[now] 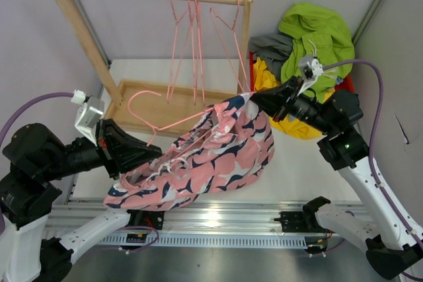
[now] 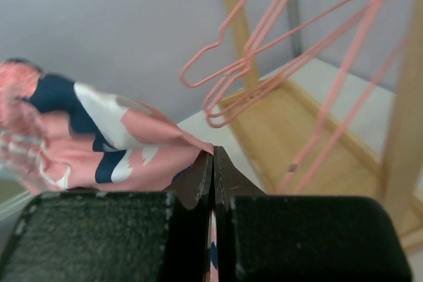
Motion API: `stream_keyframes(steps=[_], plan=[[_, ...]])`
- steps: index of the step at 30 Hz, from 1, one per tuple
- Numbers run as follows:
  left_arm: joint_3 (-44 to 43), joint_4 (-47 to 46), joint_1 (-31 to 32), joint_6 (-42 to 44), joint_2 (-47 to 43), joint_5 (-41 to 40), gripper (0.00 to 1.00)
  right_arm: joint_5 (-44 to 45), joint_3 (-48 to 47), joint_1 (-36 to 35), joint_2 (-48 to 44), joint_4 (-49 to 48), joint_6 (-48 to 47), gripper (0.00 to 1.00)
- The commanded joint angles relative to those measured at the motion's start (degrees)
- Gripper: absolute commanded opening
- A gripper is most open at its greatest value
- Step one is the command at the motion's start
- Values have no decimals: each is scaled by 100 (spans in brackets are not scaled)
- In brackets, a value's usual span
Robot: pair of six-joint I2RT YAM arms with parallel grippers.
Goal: Remove the shorts from the hanger
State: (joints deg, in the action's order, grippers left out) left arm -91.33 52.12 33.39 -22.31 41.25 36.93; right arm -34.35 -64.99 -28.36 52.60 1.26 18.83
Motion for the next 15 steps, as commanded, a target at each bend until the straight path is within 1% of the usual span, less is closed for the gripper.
stream_keyframes(steps=[1, 4, 5, 8, 10, 15], plan=[[308, -447, 28, -230, -153, 429, 0, 1411, -495, 374, -40, -618, -55, 0], [291, -527, 45, -371, -284, 614, 0, 1912, -768, 742, 66, -644, 129, 0], [256, -510, 54, -371, -311, 588, 0, 2436, -813, 805, 66, -609, 208, 0], [159, -483, 107, -371, -311, 535, 0, 3177, -874, 1086, 57, -434, 322, 0], [151, -440, 150, -319, -294, 465, 0, 3355, -892, 1297, 75, -162, 498, 0], [-16, -264, 203, -204, -250, 219, 0, 3426, -577, 1368, -100, 173, 639, 0]])
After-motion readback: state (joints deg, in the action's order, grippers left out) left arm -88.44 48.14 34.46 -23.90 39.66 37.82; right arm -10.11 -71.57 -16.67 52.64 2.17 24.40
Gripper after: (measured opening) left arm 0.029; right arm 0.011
